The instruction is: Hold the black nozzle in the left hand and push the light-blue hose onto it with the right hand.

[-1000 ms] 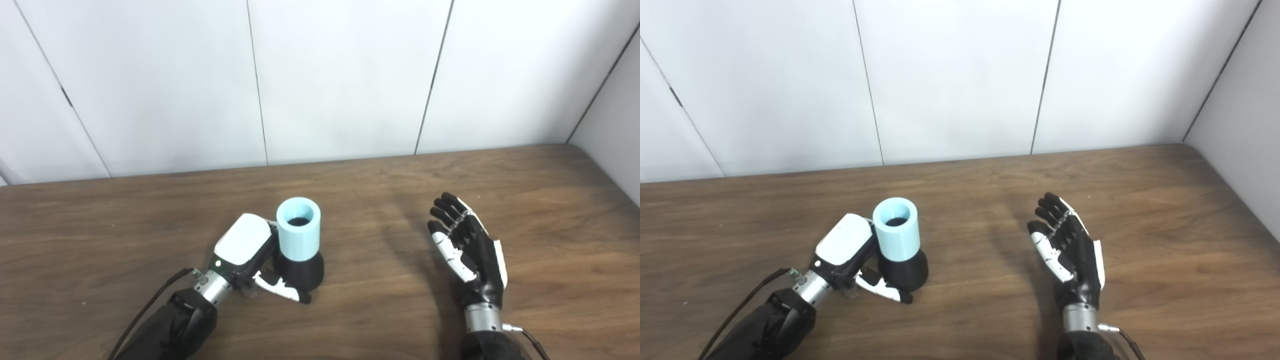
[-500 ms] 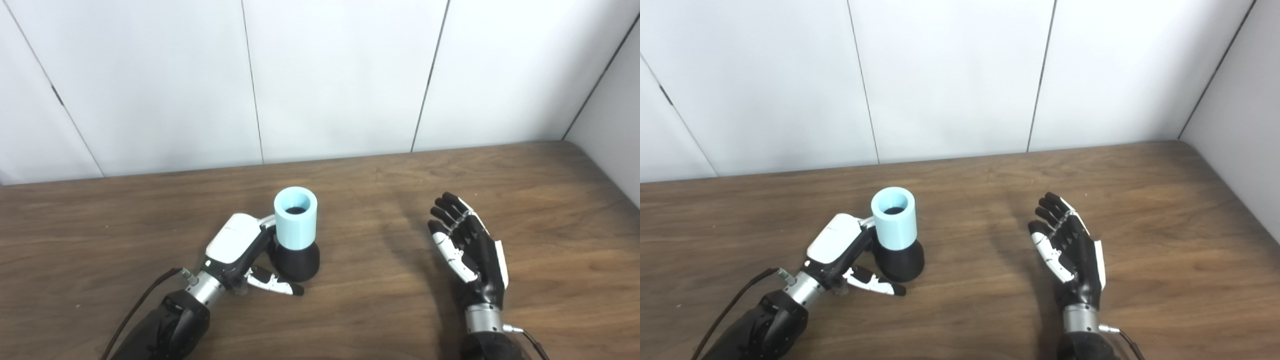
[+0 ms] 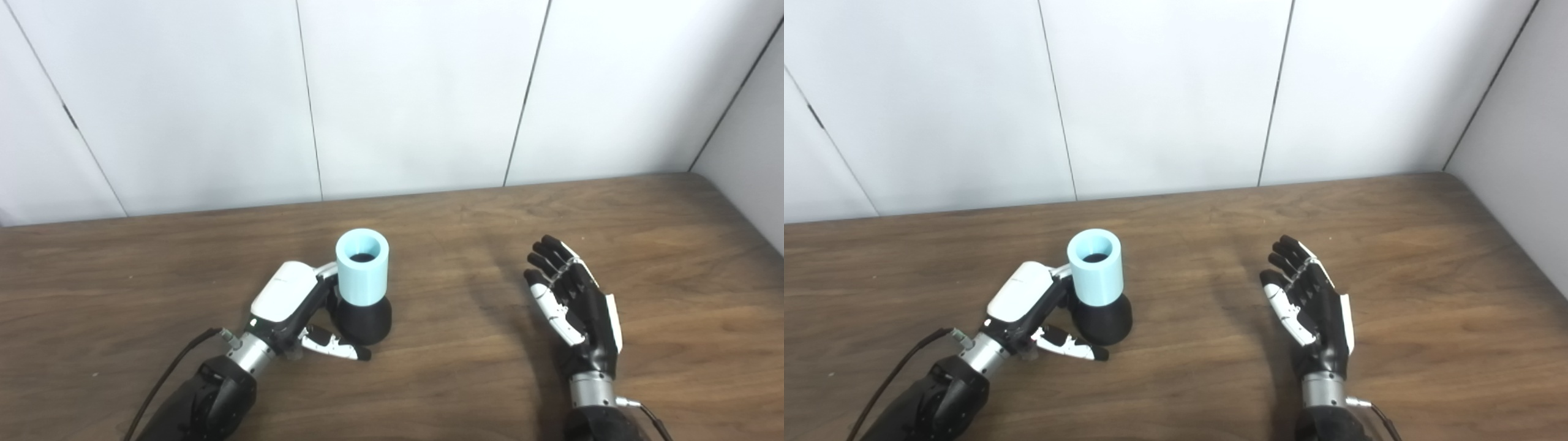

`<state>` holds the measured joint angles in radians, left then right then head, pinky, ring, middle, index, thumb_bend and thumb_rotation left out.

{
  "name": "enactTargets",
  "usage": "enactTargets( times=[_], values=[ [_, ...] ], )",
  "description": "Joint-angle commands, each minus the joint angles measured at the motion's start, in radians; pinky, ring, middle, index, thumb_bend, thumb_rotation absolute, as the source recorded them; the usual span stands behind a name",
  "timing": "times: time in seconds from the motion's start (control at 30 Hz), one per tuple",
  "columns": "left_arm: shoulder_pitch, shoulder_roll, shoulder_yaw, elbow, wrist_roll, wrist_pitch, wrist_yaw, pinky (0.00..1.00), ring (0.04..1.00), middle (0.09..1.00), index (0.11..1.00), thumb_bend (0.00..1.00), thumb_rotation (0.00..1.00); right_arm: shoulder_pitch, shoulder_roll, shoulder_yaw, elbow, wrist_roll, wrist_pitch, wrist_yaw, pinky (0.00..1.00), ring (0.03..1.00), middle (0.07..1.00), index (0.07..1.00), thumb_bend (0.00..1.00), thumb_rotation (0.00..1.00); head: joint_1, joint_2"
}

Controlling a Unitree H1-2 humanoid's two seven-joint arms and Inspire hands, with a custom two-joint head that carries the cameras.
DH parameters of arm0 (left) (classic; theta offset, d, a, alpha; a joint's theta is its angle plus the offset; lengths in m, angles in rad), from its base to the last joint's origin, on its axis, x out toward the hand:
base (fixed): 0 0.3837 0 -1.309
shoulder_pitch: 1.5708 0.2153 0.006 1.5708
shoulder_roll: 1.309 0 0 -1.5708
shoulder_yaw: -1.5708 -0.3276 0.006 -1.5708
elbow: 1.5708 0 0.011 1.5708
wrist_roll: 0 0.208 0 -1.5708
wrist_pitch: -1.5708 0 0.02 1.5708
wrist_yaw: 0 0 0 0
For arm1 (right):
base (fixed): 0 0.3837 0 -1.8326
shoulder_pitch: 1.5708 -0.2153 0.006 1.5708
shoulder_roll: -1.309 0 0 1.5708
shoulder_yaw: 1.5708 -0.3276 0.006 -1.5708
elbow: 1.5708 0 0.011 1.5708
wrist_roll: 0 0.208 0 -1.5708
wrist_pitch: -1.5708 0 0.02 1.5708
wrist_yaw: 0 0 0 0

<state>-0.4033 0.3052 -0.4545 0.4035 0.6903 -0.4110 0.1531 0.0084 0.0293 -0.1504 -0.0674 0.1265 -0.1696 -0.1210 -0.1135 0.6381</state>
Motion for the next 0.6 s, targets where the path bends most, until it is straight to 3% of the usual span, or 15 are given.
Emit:
enactTargets(
  times=[0.0,0.07,0.17,0.3,0.47,0.57],
  values=[
    [0.092,0.024,-0.005,0.04,-0.005,0.104,-0.109,0.72,0.833,0.834,0.835,1.0,0.26,-0.017,-0.003,0.001,-0.009,-0.001,-0.033,0.011,0.71,0.778,0.781,0.756,0.25,0.25,0.0,-0.001],
    [0.094,0.026,0.013,0.022,-0.036,0.144,-0.142,0.83,0.922,0.918,0.938,1.0,0.3,-0.018,-0.005,0.001,-0.006,-0.001,-0.034,0.011,0.71,0.778,0.78,0.755,0.25,0.25,0.002,-0.002],
    [0.089,0.037,0.041,0.001,-0.103,0.178,-0.206,0.93,0.987,0.986,0.991,1.0,0.37,-0.02,-0.007,0.0,0.002,-0.005,-0.037,0.01,0.71,0.776,0.777,0.752,0.25,0.24,0.004,-0.005],
    [0.081,0.062,0.083,-0.038,-0.206,0.235,-0.314,0.96,1.0,1.0,1.0,1.0,0.43,-0.021,-0.008,0.0,0.007,0.0,-0.04,0.013,0.7,0.77,0.773,0.749,0.24,0.23,0.007,-0.009],
    [0.083,0.128,0.117,-0.168,-0.271,0.431,-0.481,0.94,1.0,1.0,1.0,1.0,0.41,-0.024,-0.007,-0.001,0.006,0.001,-0.034,0.011,0.7,0.769,0.775,0.75,0.24,0.2,0.013,-0.014],
    [0.085,0.162,0.135,-0.193,-0.311,0.506,-0.543,0.94,1.0,1.0,1.0,1.0,0.39,-0.026,-0.008,-0.001,0.012,0.004,-0.035,0.013,0.71,0.773,0.777,0.752,0.24,0.19,0.014,-0.017]
  ],
)
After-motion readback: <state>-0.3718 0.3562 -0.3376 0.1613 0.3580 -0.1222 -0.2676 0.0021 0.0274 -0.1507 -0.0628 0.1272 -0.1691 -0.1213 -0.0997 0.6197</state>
